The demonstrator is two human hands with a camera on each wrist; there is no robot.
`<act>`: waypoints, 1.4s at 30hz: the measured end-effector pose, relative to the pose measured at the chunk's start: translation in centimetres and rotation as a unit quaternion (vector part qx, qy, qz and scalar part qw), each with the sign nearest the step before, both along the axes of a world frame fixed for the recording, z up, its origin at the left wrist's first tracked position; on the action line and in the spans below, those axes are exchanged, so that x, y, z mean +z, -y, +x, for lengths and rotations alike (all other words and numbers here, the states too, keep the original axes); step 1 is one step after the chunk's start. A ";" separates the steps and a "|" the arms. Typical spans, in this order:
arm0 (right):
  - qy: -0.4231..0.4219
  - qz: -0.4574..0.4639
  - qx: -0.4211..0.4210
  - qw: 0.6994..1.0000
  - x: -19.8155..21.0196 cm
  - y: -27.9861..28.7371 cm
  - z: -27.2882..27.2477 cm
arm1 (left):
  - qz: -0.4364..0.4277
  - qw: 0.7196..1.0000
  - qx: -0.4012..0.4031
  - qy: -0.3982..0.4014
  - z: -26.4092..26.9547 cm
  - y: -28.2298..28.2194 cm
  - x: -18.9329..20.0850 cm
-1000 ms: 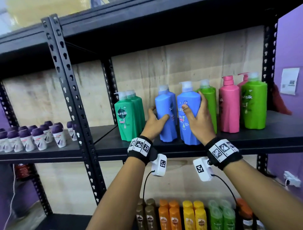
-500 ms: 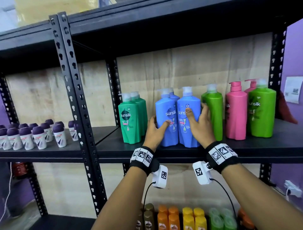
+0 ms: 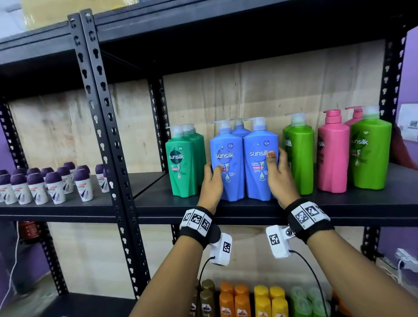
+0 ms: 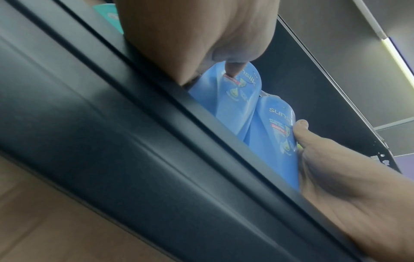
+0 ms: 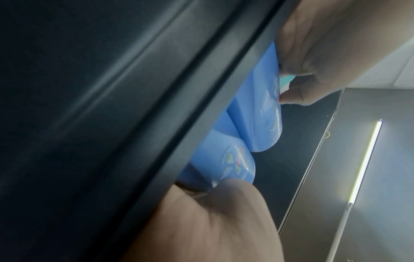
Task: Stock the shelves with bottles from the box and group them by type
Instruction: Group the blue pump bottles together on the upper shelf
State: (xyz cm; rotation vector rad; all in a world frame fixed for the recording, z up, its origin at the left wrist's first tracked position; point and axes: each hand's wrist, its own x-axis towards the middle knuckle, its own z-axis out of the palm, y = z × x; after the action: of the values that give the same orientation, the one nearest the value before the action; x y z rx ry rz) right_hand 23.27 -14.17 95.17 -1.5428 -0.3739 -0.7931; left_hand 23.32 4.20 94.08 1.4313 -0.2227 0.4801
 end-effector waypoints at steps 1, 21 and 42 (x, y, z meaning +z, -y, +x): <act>-0.001 0.002 -0.001 1.000 -0.2 0.0 0.0 | -0.008 1.000 -0.001 0.001 0.0 0.0 0.1; -0.034 0.016 -0.023 0.999 -0.2 -0.1 -1.0 | 0.057 0.997 0.032 0.033 2.9 0.2 11.8; -0.058 0.029 -0.003 0.998 -0.3 0.1 -0.8 | 0.126 0.984 0.094 0.081 2.5 0.0 11.1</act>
State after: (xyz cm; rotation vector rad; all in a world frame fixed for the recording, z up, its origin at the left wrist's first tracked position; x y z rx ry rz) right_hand 22.42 -14.27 94.86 -1.5285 -0.2583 -0.7093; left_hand 25.79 4.18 105.23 1.6713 -0.2878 0.7443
